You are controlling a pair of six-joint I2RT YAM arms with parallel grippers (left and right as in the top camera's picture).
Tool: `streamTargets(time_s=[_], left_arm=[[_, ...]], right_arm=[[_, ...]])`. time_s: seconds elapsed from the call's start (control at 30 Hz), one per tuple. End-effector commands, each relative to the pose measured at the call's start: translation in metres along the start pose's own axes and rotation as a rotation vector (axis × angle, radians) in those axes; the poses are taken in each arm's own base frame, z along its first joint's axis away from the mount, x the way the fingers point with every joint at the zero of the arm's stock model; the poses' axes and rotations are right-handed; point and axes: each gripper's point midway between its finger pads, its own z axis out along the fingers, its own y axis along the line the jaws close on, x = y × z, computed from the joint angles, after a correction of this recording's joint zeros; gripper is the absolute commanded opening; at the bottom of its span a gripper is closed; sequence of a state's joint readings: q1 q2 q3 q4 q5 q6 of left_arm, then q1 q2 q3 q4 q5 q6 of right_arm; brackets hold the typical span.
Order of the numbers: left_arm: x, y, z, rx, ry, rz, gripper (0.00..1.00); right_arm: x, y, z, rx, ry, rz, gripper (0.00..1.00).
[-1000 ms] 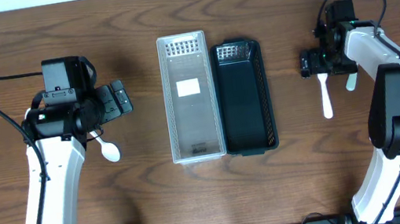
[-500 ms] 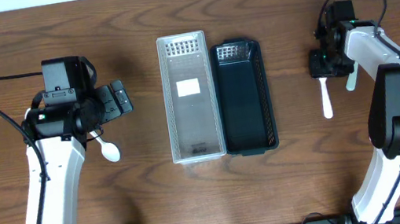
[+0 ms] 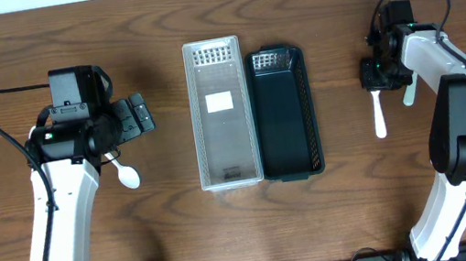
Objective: Pack container
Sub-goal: 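Lower the right gripper onto the white fork and close it, then carry the white fork into the black basket and release it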
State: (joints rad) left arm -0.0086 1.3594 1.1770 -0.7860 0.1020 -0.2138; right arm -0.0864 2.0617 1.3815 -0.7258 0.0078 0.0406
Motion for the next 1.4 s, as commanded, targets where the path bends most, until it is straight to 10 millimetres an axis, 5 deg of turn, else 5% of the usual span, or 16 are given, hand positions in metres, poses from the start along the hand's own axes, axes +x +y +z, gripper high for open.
streamTargets(time_s=[0.0,0.13,0.23,0.4,0.5,0.6,0.73,1.0,1.1,1.13,1.2,1.37], left_arm=[[-0.005,-0.002,-0.004,0.007,-0.014,-0.008,0.98],[-0.005,-0.002,-0.004,0.007,-0.014,-0.008,0.98],[-0.005,-0.002,-0.004,0.007,-0.014,-0.008,0.98],[-0.005,-0.002,-0.004,0.008,-0.014,-0.008,0.98],[-0.005,-0.002,-0.004,0.007,-0.014,-0.008,0.98],[-0.005,-0.002,-0.004,0.007,-0.013,-0.008,0.98],[-0.005,-0.002,-0.004,0.007,-0.014,-0.008,0.98],[-0.005,-0.002,-0.004,0.007,-0.013,-0.008,0.98],[-0.003,-0.002,-0.004,0.006,-0.007,-0.009,0.98],[-0.003,-0.002,-0.004,0.004,-0.004,-0.009,0.98],[-0.001,-0.001,-0.004,0.003,0.002,-0.009,0.99],[-0.001,-0.001,-0.004,0.002,0.004,-0.01,0.98]], right_arm=[[0.011,0.0,0.008,0.008,0.047,-0.003,0.12],[-0.016,0.003,-0.034,0.003,-0.053,-0.009,0.12],[-0.042,0.015,-0.086,-0.01,-0.17,-0.026,0.12],[-0.064,0.063,-0.178,-0.072,-0.361,-0.043,0.08],[-0.06,0.1,-0.205,-0.127,-0.414,-0.04,0.07],[-0.046,0.136,-0.207,-0.175,-0.393,-0.007,0.07],[-0.026,0.171,-0.181,-0.183,-0.317,-0.035,0.08],[0.021,0.217,-0.079,-0.098,-0.077,-0.164,0.09],[0.026,0.221,-0.063,-0.085,-0.047,-0.181,0.12],[0.025,0.222,-0.063,-0.088,-0.053,-0.192,0.16],[0.016,0.223,-0.073,-0.101,-0.087,-0.224,0.58],[-0.021,0.216,-0.131,-0.139,-0.227,-0.275,0.91]])
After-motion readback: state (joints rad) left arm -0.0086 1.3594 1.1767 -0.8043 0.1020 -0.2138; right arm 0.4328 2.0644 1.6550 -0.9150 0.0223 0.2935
